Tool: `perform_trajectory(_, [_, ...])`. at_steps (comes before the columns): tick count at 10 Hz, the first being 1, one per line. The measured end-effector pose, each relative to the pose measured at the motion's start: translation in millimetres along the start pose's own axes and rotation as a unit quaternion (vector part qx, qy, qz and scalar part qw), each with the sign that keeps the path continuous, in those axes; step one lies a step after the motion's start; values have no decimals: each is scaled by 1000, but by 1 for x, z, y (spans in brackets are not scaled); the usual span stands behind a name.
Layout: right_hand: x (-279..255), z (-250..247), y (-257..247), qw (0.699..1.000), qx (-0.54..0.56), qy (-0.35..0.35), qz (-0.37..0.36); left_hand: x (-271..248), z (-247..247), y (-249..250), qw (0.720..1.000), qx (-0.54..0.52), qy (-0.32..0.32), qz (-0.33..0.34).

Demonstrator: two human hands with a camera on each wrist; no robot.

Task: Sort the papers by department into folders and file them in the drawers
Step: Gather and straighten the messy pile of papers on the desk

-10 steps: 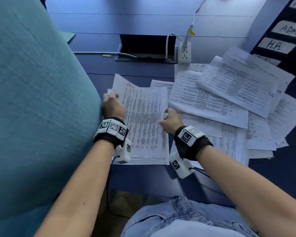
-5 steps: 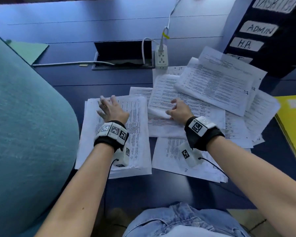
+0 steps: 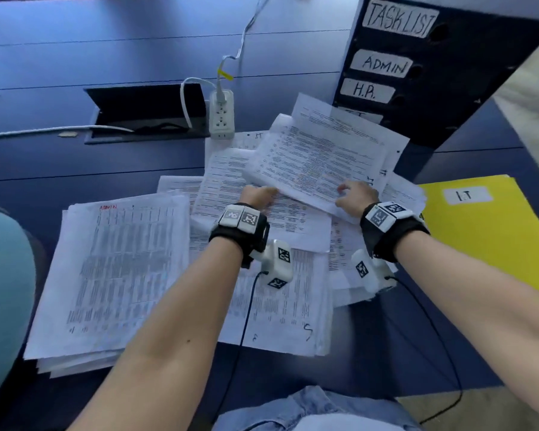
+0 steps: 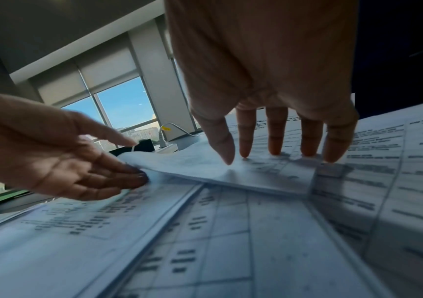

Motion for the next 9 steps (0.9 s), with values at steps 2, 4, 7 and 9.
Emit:
perform_trajectory(2, [21, -1, 20, 996, 85, 6, -5, 17, 55, 7, 997, -71, 18, -29])
perform_trajectory(4, [27, 1, 83, 956, 194, 49, 215, 23, 80, -3, 992, -108, 28, -63])
perform_trajectory(7, [52, 11, 66, 841, 507, 80, 169, 24, 67, -31, 965, -256, 6, -47])
perform_trajectory(9, [45, -7, 70, 936, 331, 95, 70, 5, -32, -4, 970, -166, 167, 53])
Point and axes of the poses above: each hand's wrist, its own x-axis towards the middle knuckle, its own z-axis out of the palm, y = z × x, the point moved 10 cm from there along x, towards the middle knuckle, and after that the axes turned 13 degrees about -x, right-handed, at the moved point
